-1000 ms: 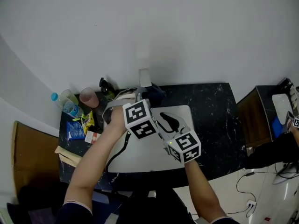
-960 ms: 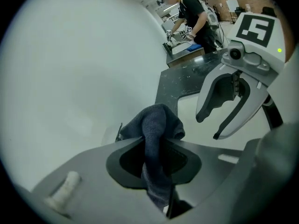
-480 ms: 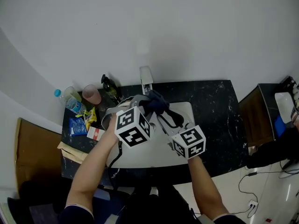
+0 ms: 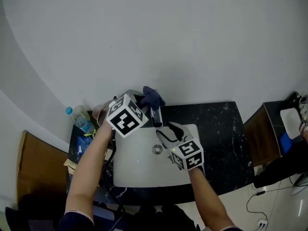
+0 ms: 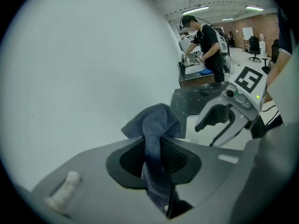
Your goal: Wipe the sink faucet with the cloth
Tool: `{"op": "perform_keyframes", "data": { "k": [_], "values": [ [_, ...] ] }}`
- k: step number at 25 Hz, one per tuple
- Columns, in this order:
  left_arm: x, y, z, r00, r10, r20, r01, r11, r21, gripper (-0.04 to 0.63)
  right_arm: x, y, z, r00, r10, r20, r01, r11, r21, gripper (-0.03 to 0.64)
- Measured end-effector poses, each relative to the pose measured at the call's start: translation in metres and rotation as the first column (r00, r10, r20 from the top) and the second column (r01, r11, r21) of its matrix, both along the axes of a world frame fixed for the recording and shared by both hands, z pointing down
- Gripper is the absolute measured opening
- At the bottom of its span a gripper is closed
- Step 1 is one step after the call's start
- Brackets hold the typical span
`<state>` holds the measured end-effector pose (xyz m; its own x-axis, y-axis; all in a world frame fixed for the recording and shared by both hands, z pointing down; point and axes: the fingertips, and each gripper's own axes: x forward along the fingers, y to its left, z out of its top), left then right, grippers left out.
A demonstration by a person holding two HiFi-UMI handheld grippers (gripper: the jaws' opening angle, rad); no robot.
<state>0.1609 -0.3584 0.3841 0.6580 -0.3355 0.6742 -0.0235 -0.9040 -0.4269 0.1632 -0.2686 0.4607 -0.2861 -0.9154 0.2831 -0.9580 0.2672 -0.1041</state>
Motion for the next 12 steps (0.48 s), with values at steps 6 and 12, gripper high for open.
{"op": "perform_keyframes", "data": {
  "k": [6, 12],
  "values": [
    [0.053, -0.046, 0.003, 0.997, 0.016, 0.079, -0.017, 1.000, 0.009, 0.074, 0.000, -0.024, 0.014, 1.000, 0.015, -0.014, -0.015, 0.999, -0.047, 0.209],
    [0.068, -0.053, 0.034, 0.989, 0.042, 0.143, -0.043, 0.999, 0.000, 0.074, -0.004, -0.024, 0.029, 1.000, 0.021, -0.021, -0.023, 0.996, -0.086, 0.188]
  ]
}}
